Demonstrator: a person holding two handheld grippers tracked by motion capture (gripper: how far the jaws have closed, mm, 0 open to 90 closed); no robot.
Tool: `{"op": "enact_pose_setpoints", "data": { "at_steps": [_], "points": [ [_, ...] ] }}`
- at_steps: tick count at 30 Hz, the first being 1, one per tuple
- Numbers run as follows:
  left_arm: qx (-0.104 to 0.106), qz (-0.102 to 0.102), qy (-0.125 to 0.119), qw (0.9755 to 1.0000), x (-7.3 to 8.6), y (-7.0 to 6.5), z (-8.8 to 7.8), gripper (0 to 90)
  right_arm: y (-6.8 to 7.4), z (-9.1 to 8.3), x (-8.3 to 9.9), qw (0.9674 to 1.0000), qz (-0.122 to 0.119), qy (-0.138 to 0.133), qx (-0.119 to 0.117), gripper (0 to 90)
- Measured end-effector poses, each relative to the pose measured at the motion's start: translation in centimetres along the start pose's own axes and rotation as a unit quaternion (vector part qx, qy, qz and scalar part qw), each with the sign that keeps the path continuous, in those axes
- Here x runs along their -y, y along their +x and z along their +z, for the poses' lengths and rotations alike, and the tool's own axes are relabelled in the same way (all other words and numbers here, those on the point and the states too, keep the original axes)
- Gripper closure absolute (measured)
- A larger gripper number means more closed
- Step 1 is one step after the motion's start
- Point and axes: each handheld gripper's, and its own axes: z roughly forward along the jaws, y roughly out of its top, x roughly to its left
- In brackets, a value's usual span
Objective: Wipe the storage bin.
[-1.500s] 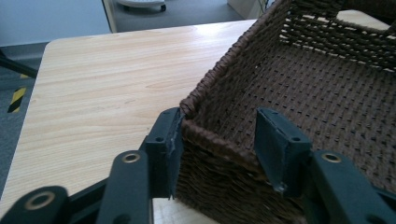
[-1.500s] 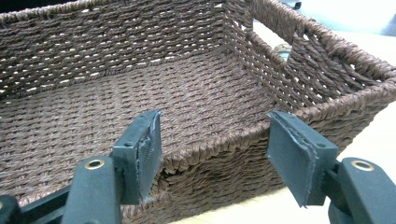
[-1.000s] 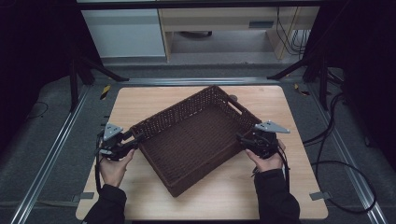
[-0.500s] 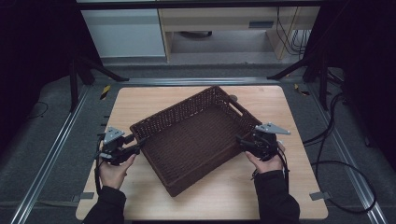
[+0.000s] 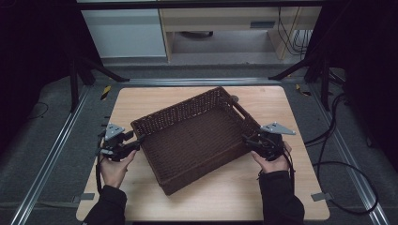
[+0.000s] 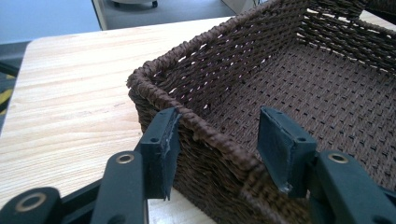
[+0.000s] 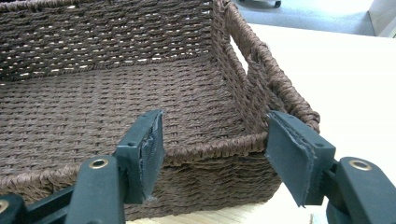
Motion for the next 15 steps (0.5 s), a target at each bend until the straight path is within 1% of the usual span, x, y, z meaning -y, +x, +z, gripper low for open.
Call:
{"op": "enact_pose_setpoints", "data": {
  "at_steps": [2,5,8,10,11,12,15],
  "points": [
    [0.007,-0.001,-0.002,1.0,0.2,-0.4,-0.5,46.2,0.0,-0.1,0.1,1.0,0.006,0.0,-0.002,37.0],
    [0.014,0.008,-0.001,0.9999,0.4,-1.0,-1.0,46.0,0.2,-0.2,0.2,1.0,0.005,0.0,0.0,36.9],
    [0.011,0.015,0.012,0.9998,0.6,-1.3,-0.5,46.5,0.4,-0.4,0.2,1.0,0.004,0.001,0.001,36.9],
    [0.007,0.014,0.011,0.9998,0.6,-1.3,-0.3,47.1,0.3,-0.5,0.1,1.0,0.002,0.004,-0.004,37.4],
    [0.007,0.015,0.012,0.9998,0.5,-1.2,-0.3,48.4,0.3,-0.7,0.0,1.0,-0.001,0.005,-0.007,39.3],
    [0.007,0.013,0.013,0.9998,0.5,-1.0,-0.2,48.9,0.2,-0.9,-0.2,0.9999,-0.004,0.005,-0.011,39.0],
    [0.001,0.013,0.012,0.9998,0.4,-0.7,0.1,50.2,-0.2,-1.5,-0.7,0.9999,-0.009,-0.011,-0.01,39.8]
  ]
}}
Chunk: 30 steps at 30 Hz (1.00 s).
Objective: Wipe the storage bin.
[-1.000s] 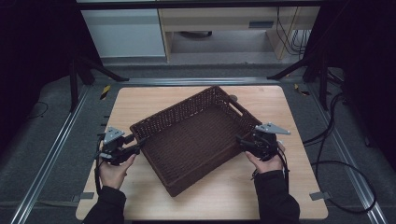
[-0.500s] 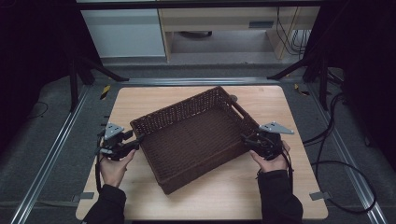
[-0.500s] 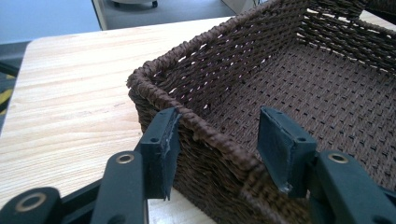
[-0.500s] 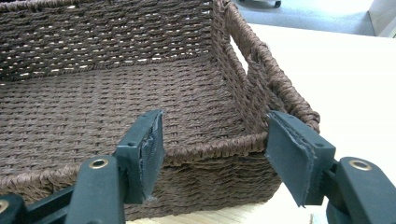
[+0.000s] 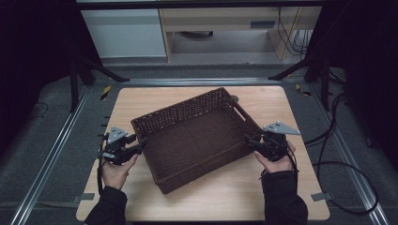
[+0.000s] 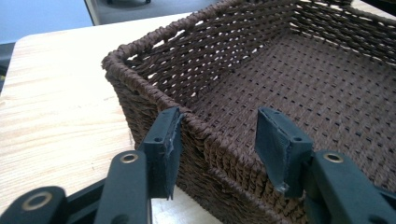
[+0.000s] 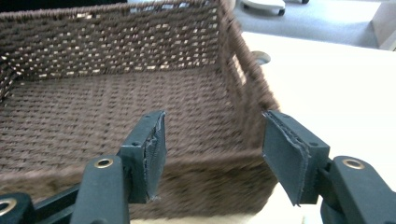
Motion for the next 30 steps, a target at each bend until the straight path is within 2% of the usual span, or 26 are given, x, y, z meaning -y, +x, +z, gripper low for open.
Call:
{"op": "enact_pose_setpoints", "data": {
  "at_steps": [4,6,9,11,13,15,19,22,25,28,30],
  "points": [
    [-0.011,0.0,0.0,0.9999,-0.3,0.6,0.6,51.8,-1.1,-0.1,-0.1,0.9997,-0.006,-0.011,0.019,41.9],
    [-0.009,-0.003,-0.001,1.0,-0.3,0.8,0.7,51.9,-1.7,0.1,0.0,0.9995,-0.005,-0.014,0.027,46.4],
    [-0.003,-0.012,0.001,0.9999,-0.3,0.9,0.6,51.2,-2.2,0.6,0.3,0.9996,-0.007,-0.002,0.026,53.7],
    [-0.006,-0.007,0.001,1.0,-0.4,0.7,0.3,51.7,-2.4,0.9,0.4,0.9995,-0.012,0.005,0.028,57.0],
    [-0.009,0.001,-0.003,1.0,-0.4,0.5,-0.1,51.6,-2.4,1.1,0.5,0.9995,-0.013,0.013,0.027,64.1],
    [-0.004,0.0,-0.001,1.0,-0.4,0.3,-0.5,51.5,-2.4,1.1,0.6,0.9994,-0.014,0.02,0.022,70.3],
    [0.003,0.003,0.005,1.0,0.0,-0.3,-0.9,53.0,-2.2,0.9,0.6,0.9992,-0.017,0.03,0.019,74.6],
    [-0.002,0.009,0.013,0.9999,0.2,-0.6,-0.7,54.8,-1.9,0.4,0.8,0.9991,-0.02,0.038,0.01,74.9],
    [0.002,0.002,0.011,0.9999,0.2,-0.3,-0.7,58.0,-1.7,0.1,0.7,0.9988,-0.027,0.04,0.005,74.0],
    [0.004,0.001,0.011,0.9999,0.1,0.0,-0.6,59.2,-1.8,0.0,0.5,0.9994,-0.021,0.029,-0.002,71.4],
    [0.0,-0.001,0.01,0.9999,0.0,0.2,-0.3,60.4,-2.0,0.1,0.3,0.9994,-0.027,0.021,-0.002,69.3]
  ]
}}
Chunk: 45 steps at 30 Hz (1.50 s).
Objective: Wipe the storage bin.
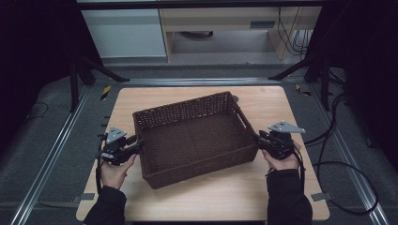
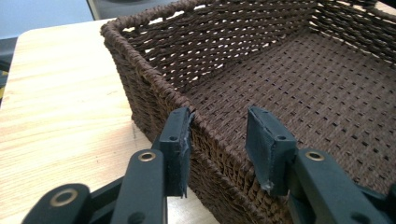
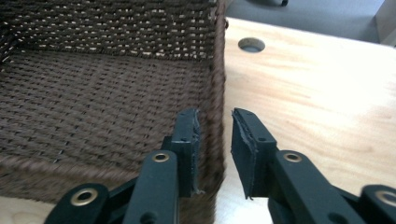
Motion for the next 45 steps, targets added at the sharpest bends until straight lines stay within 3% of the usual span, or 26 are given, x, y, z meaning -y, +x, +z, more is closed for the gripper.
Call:
{"op": "enact_pose_setpoints", "data": {
  "at_steps": [4,7,10,15,17,20,26,29,34,39,43,45],
  "points": [
    [-0.005,-0.003,-0.001,1.0,-0.2,0.5,0.5,62.0,-0.3,0.7,-0.1,0.9998,-0.019,-0.007,-0.008,65.6],
    [-0.005,-0.004,-0.004,1.0,-0.3,0.8,0.7,62.3,-0.3,1.3,-0.2,0.9996,-0.019,-0.004,-0.022,63.8],
    [-0.003,-0.004,-0.004,1.0,-0.3,0.9,0.6,62.2,-0.1,1.8,-0.3,0.9995,-0.024,0.002,-0.018,61.7],
    [-0.003,-0.002,-0.006,1.0,-0.3,0.7,0.1,59.8,0.2,2.5,0.1,0.9984,-0.05,0.018,-0.02,66.2],
    [0.001,-0.001,-0.009,1.0,-0.3,0.5,-0.2,58.3,0.2,2.5,0.2,0.9983,-0.048,0.017,-0.029,72.8],
    [0.0,0.007,-0.008,0.9999,-0.2,0.2,-0.5,57.2,0.6,2.3,0.3,0.998,-0.055,0.022,-0.024,73.7],
    [-0.01,0.021,0.007,0.9997,0.4,-0.2,-0.5,58.1,1.3,1.6,0.8,0.9985,-0.042,0.022,-0.03,72.5],
    [-0.008,0.017,0.009,0.9998,0.5,0.1,-0.4,59.9,1.6,1.3,0.7,0.9984,-0.043,0.024,-0.03,72.1],
    [-0.013,0.02,0.009,0.9997,0.3,0.3,-0.1,62.3,0.9,1.0,0.0,0.9988,-0.028,0.001,-0.04,72.2],
    [-0.012,0.012,0.007,0.9998,0.1,1.2,0.5,64.0,0.4,1.9,-0.1,0.9967,-0.001,0.002,-0.081,74.4],
    [-0.012,0.016,0.007,0.9998,0.1,1.2,0.5,62.7,0.8,2.3,-0.3,0.9972,-0.013,0.006,-0.073,75.4],
    [-0.017,0.018,0.011,0.9996,0.2,1.1,0.4,56.6,0.7,2.3,-0.2,0.9972,-0.01,0.006,-0.074,76.1]
  ]
}}
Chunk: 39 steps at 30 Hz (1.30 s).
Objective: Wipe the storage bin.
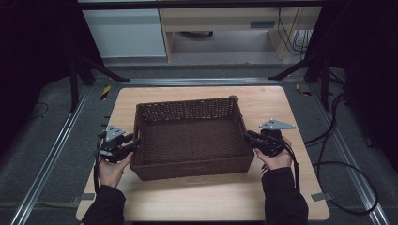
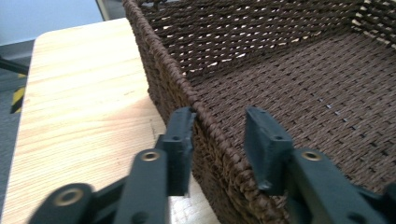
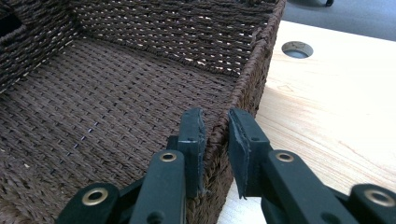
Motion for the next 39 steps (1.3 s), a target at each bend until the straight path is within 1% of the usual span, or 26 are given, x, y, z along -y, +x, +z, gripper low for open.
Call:
{"op": "enact_pose_setpoints", "data": {
  "at_steps": [2,4,5,6,8,10,12,13,15,18,20,21,24,26,29,33,35,37,38,39],
  "points": [
    [0.002,-0.001,0.002,1.0,0.2,-0.1,-0.1,54.3,0.0,-0.1,0.2,1.0,0.004,-0.002,-0.001,76.3],
    [0.006,0.0,0.005,1.0,0.4,-0.2,-0.2,54.1,0.3,-0.2,0.2,1.0,0.005,0.0,0.001,76.2],
    [0.006,0.004,0.007,0.9999,0.5,-0.2,-0.3,54.1,0.4,-0.3,0.2,1.0,0.005,0.003,0.0,76.0],
    [0.002,0.008,0.008,0.9999,0.6,-0.3,-0.4,56.5,0.6,-0.4,0.3,1.0,0.005,0.004,0.0,75.9],
    [0.011,0.006,0.01,0.9999,0.8,-0.1,-0.6,57.1,1.1,-0.7,0.5,1.0,0.004,0.005,0.0,75.3],
    [0.014,0.007,0.017,0.9997,1.0,0.1,-0.5,57.9,1.2,-0.9,0.4,0.9999,0.005,0.01,-0.002,75.1],
    [0.02,0.006,0.019,0.9996,1.0,0.1,-0.3,61.3,1.3,-0.9,0.2,1.0,0.003,0.006,0.001,73.7],
    [0.019,0.008,0.02,0.9996,0.9,0.1,-0.3,62.5,1.3,-0.9,0.1,1.0,0.003,0.0,0.004,70.6],
    [0.018,0.009,0.022,0.9995,0.9,0.2,-0.2,63.7,1.2,-0.8,-0.1,0.9999,0.0,-0.008,0.008,69.8],
    [0.021,0.006,0.023,0.9995,0.8,0.3,-0.1,65.1,1.0,-0.2,0.1,0.9999,-0.001,-0.005,0.013,69.3],
    [0.018,0.01,0.025,0.9995,0.8,0.2,-0.2,66.2,0.9,0.0,0.3,1.0,0.007,-0.004,0.003,72.7],
    [0.015,0.012,0.028,0.9994,0.7,0.1,-0.2,66.6,0.9,0.0,0.3,1.0,0.007,-0.004,0.002,73.2],
    [0.014,0.012,0.029,0.9994,0.8,0.1,-0.3,67.3,1.4,-0.2,0.2,0.9999,0.0,0.001,0.01,74.4],
    [0.014,0.012,0.03,0.9994,0.8,0.3,-0.5,67.7,1.7,-0.4,0.4,0.9999,0.002,0.002,0.01,74.3],
    [0.016,0.01,0.03,0.9994,1.2,0.6,-1.0,68.0,2.3,-0.7,0.6,1.0,0.0,0.003,0.007,74.0],
    [0.014,0.015,0.032,0.9993,1.6,0.9,-1.6,68.0,3.1,-1.0,0.7,1.0,-0.002,0.007,0.0,73.5],
    [0.016,0.011,0.031,0.9993,1.6,0.9,-1.6,67.9,3.1,-1.1,0.6,0.9999,-0.004,0.008,-0.005,74.1],
    [0.016,0.011,0.028,0.9994,1.7,0.9,-1.6,67.9,2.9,-1.5,0.3,0.9998,0.004,-0.007,-0.016,70.8],
    [0.017,0.011,0.028,0.9994,1.7,0.9,-1.6,67.9,2.6,-1.9,0.1,0.9996,0.009,-0.02,-0.019,69.2],
    [0.017,0.011,0.028,0.9994,1.7,0.9,-1.6,67.8,2.5,-2.2,0.0,0.9995,0.012,-0.024,-0.019,68.7]
  ]
}}
